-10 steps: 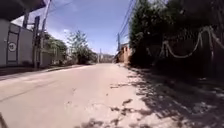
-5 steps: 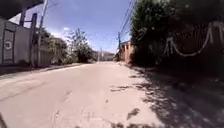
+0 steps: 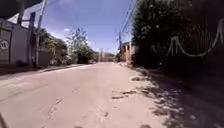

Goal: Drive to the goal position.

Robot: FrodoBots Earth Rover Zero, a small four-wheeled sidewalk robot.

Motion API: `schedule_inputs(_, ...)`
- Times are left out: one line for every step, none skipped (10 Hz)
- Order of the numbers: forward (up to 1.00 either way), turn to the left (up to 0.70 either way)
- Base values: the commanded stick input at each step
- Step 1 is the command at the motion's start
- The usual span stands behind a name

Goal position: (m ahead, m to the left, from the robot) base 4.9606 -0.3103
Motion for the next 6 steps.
schedule_inputs(0.70,0.00)
schedule_inputs(0.70,0.00)
schedule_inputs(0.70,0.00)
schedule_inputs(0.70,0.00)
schedule_inputs(0.70,0.00)
schedule_inputs(0.70,0.00)
